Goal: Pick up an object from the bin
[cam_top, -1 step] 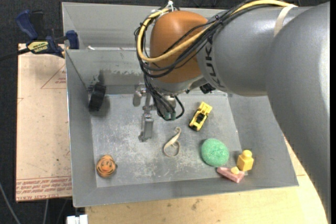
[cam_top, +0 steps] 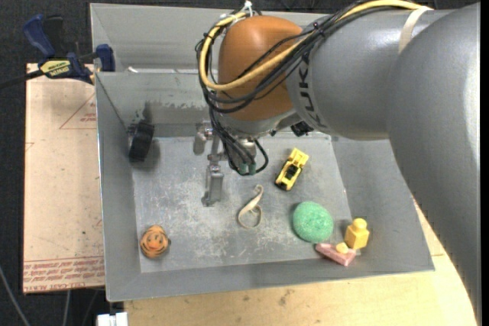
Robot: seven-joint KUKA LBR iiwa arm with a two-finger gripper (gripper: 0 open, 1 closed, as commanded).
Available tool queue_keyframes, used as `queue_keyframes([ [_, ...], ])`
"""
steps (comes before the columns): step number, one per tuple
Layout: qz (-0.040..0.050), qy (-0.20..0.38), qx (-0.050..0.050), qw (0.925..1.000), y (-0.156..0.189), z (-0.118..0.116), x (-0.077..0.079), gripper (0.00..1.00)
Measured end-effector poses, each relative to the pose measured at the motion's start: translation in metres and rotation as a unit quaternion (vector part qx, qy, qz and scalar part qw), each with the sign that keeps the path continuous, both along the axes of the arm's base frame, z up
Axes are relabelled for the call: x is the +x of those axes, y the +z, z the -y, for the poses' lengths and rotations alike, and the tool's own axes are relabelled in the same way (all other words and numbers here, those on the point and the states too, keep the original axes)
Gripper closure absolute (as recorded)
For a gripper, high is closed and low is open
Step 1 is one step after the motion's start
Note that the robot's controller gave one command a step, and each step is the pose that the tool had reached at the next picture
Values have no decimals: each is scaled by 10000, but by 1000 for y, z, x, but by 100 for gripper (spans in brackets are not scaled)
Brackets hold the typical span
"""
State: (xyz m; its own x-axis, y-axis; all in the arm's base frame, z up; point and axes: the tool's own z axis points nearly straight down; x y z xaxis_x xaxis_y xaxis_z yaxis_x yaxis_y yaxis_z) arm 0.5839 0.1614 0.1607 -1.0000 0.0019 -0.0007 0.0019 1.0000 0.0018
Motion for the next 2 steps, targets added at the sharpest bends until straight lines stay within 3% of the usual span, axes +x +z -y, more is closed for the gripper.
queue_keyframes([
  [1, 23, 488, 5, 9988, -31, 36, 12, 0],
  [2, 15, 731, -10, 9973, -78, 49, -4, 0],
])
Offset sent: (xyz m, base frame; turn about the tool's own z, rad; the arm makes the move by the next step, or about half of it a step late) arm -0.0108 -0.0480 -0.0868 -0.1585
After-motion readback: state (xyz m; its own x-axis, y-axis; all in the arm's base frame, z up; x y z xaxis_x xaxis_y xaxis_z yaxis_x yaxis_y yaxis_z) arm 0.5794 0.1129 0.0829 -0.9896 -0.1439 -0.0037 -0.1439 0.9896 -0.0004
